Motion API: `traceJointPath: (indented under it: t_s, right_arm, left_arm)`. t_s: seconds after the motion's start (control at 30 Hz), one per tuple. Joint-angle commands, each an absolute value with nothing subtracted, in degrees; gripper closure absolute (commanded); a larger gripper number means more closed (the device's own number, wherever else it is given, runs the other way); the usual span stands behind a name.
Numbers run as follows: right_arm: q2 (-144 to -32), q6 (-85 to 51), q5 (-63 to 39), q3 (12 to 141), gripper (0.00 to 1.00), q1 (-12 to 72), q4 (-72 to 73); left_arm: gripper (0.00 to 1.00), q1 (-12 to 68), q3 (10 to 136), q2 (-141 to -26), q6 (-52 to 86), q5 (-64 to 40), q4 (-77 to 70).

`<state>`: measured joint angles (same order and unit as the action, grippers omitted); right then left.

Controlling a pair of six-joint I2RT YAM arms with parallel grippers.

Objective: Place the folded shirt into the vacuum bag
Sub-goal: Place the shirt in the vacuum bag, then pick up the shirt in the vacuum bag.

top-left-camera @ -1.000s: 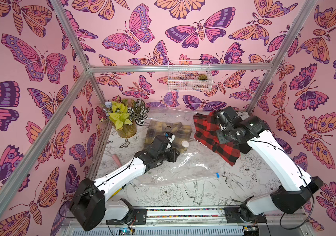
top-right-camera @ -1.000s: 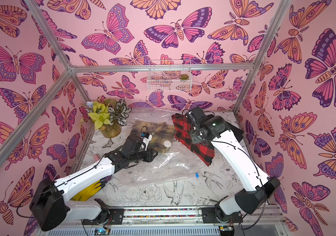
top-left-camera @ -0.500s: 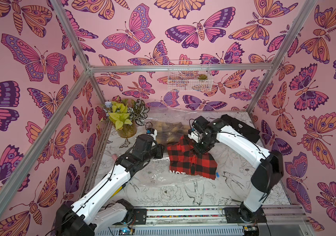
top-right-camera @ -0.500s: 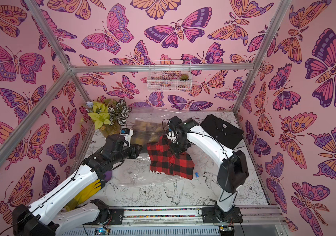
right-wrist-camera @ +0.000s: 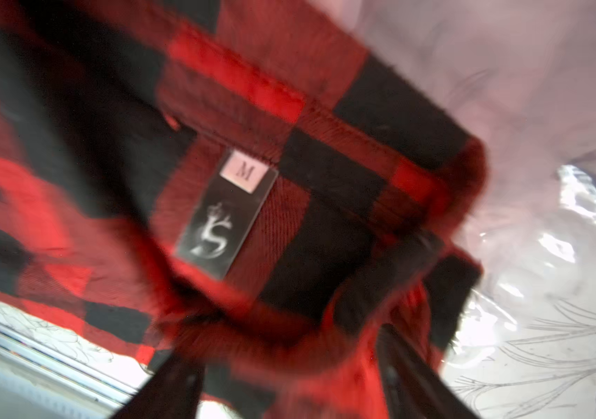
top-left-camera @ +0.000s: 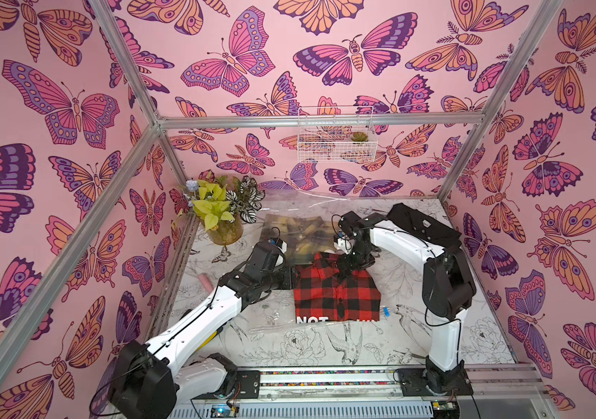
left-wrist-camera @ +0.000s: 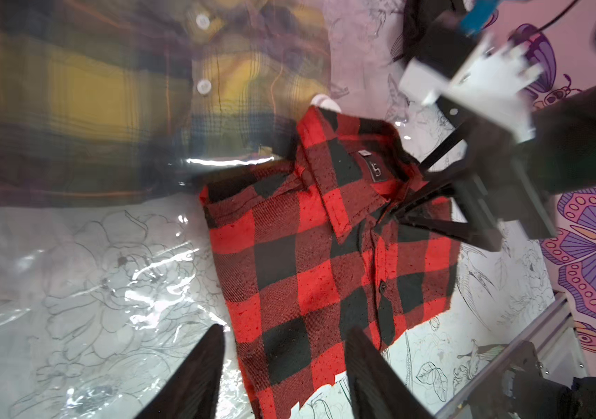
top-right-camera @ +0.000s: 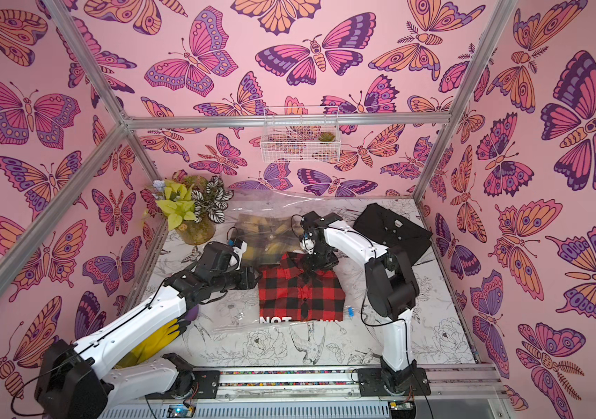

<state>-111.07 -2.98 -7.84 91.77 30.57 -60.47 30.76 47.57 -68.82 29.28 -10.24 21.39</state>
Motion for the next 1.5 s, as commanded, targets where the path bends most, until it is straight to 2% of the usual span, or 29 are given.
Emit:
traceJointPath:
  t_s: [0.0, 0.07, 0.2, 0.3, 0.47, 0.53, 0.6, 0.67, 0.73, 0.83, 0.9, 0.97, 1.0, 1.07, 1.17, 1.2, 1.37, 1.47]
  right_arm:
    - [-101.47, -8.46, -8.68, 87.87, 0.16, 28.50, -58.39]
    - [-96.98, -12.56, -7.99, 82.78, 0.17, 25.70, -57.50]
    - [-85.72, -20.67, -17.92, 65.99, 0.23, 20.33, -48.75]
    - [-81.87, -26.42, -20.38, 57.03, 0.24, 19.66, -41.87]
    - [-84.98, -32.06, -25.67, 49.82, 0.29, 18.11, -30.71]
    - [-87.70, -33.31, -27.78, 48.26, 0.34, 18.01, -26.06]
    - [-90.99, -33.66, -29.95, 48.19, 0.44, 18.10, -22.74]
    - [-91.84, -33.13, -30.72, 49.26, 0.60, 18.10, -22.16]
    - [-90.49, -31.78, -28.81, 51.36, 0.70, 18.31, -24.08]
    - [-86.03, -30.43, -28.35, 51.89, 0.75, 18.37, -24.72]
    - [-86.90, -30.14, -30.38, 51.06, 0.75, 18.45, -24.96]
    - [-89.60, -30.00, -30.97, 49.13, 0.75, 18.46, -25.04]
    - [-92.83, -29.45, -30.23, 48.58, 0.71, 18.44, -26.15]
    - [-95.28, -27.45, -28.39, 48.90, 0.54, 18.04, -28.88]
    - [-92.79, -25.42, -29.87, 50.55, 0.34, 15.76, -30.99]
    - [-91.66, -24.65, -30.13, 52.17, 0.31, 15.00, -32.68]
    - [-91.83, -23.86, -29.46, 60.06, 0.30, 11.54, -36.28]
    - [-96.00, -24.99, -30.80, 63.40, 0.32, 11.89, -34.55]
  left_arm:
    - [0.38, 30.63, 45.13, -70.76, 30.44, -14.35, 22.06]
    - [0.37, 30.66, 44.09, -71.94, 31.77, -16.18, 22.06]
    - [0.38, 31.33, 41.17, -74.65, 34.20, -18.57, 19.07]
    - [0.42, 31.94, 39.23, -76.95, 36.42, -20.93, 13.15]
    - [0.59, 34.36, 38.77, -82.89, 38.23, -21.43, 7.63]
    - [0.70, 35.74, 38.78, -84.62, 38.97, -21.81, 5.85]
    - [0.85, 37.04, 39.02, -84.70, 39.61, -22.67, 5.12]
    - [0.96, 37.53, 38.27, -82.34, 40.23, -23.07, 4.76]
    - [1.00, 37.37, 36.50, -78.48, 40.71, -21.78, 5.85]
    - [1.00, 36.98, 35.45, -75.35, 39.56, -17.92, 11.63]
    - [1.00, 36.96, 34.47, -76.62, 39.76, -18.18, 11.86]
    - [0.96, 37.10, 34.52, -79.63, 39.98, -19.74, 11.86]
    - [0.92, 37.26, 34.63, -80.87, 40.07, -19.97, 12.06]
    - [0.88, 37.20, 35.16, -80.43, 40.09, -17.80, 14.78]
    - [0.77, 36.86, 38.87, -76.39, 37.92, -9.85, 24.92]
    - [0.72, 36.77, 40.40, -74.93, 36.90, -7.57, 27.93]
    - [0.53, 35.58, 45.51, -73.73, 33.97, -5.45, 30.06]
    - [0.48, 33.84, 47.43, -77.40, 32.62, -6.70, 26.28]
